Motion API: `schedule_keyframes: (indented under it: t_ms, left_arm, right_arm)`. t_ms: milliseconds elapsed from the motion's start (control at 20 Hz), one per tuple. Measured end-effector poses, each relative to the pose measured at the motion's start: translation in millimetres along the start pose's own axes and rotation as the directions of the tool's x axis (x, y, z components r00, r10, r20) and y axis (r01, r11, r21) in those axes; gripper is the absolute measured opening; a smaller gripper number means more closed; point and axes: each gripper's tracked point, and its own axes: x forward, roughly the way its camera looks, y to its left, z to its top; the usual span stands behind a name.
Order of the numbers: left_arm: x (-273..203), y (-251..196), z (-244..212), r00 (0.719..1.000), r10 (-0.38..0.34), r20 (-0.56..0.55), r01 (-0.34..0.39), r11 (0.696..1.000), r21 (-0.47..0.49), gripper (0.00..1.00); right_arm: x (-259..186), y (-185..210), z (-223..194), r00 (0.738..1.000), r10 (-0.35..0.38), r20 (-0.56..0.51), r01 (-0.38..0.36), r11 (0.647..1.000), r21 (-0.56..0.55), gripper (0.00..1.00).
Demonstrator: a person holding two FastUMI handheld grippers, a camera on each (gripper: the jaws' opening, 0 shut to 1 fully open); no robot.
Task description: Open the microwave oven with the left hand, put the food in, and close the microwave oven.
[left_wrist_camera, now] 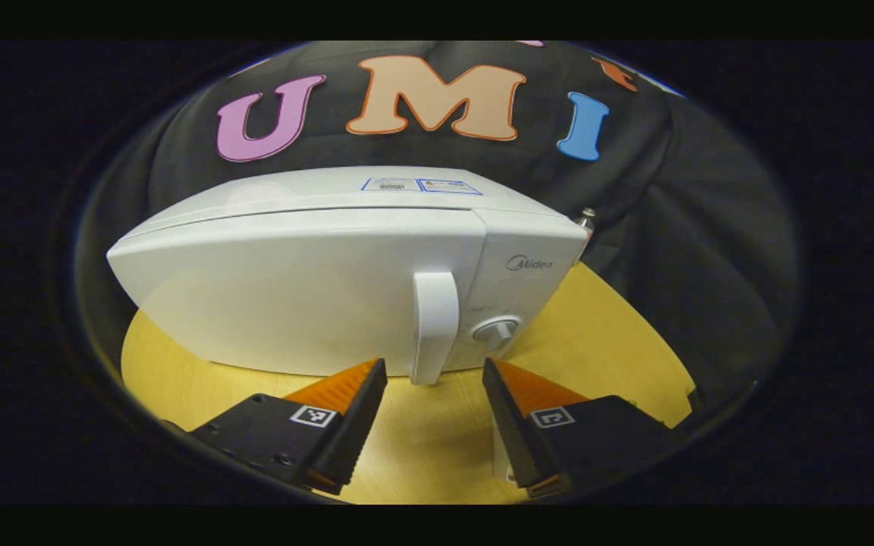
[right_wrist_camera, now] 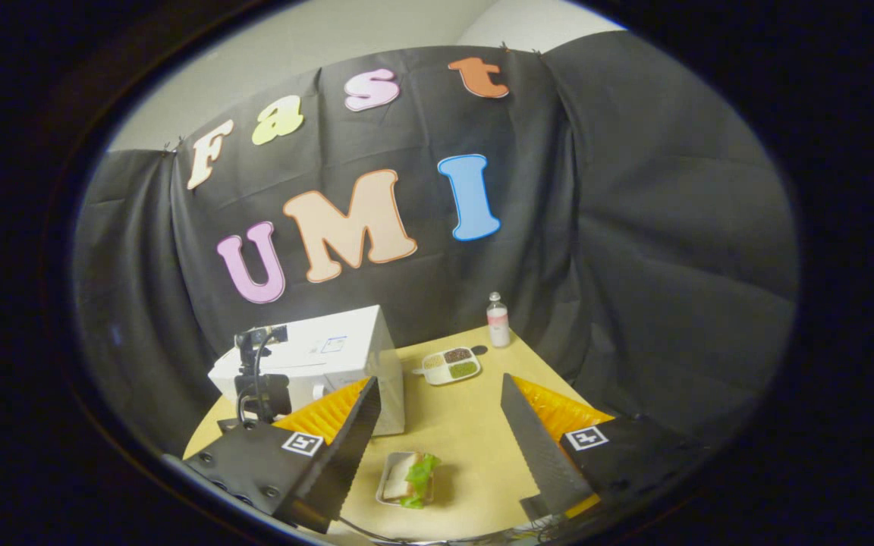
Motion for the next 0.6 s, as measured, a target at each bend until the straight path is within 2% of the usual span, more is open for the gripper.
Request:
schedule_keyframes:
  t_ms: [50,250,300,350,550,600]
  left_arm:
    - [2.4,-1.2,-0.9,1.000,-0.005,-0.008,0.005,1.000,-0.004,0.73]
    - [13.4,2.4,-2.6,1.000,0.012,-0.021,-0.012,1.000,0.004,0.66]
    - [16.6,4.0,-0.3,1.000,0.021,-0.020,-0.021,1.000,0.007,0.61]
    - [18.7,4.6,-0.3,1.000,0.023,-0.020,-0.023,1.000,0.010,0.57]
    - [25.5,11.7,-4.1,0.997,0.060,-0.044,-0.059,0.998,0.018,0.56]
    - [26.8,11.8,-5.2,0.997,0.060,-0.053,-0.059,0.998,0.021,0.51]
  right_arm:
    - [-0.3,-2.2,-1.5,1.000,-0.005,-0.004,0.005,1.000,0.002,0.99]
    - [0.7,-5.5,-3.5,1.000,-0.016,-0.008,0.016,1.000,0.010,0.99]
    - [1.2,-6.4,-4.3,1.000,-0.018,-0.009,0.018,1.000,0.011,0.92]
    - [1.9,-6.9,-3.6,1.000,-0.021,-0.008,0.021,1.000,0.013,0.92]
    - [4.2,-9.6,-3.5,1.000,-0.028,-0.011,0.029,0.999,0.022,0.92]
    - [5.0,-10.2,-3.7,0.999,-0.030,-0.013,0.030,0.999,0.024,0.92]
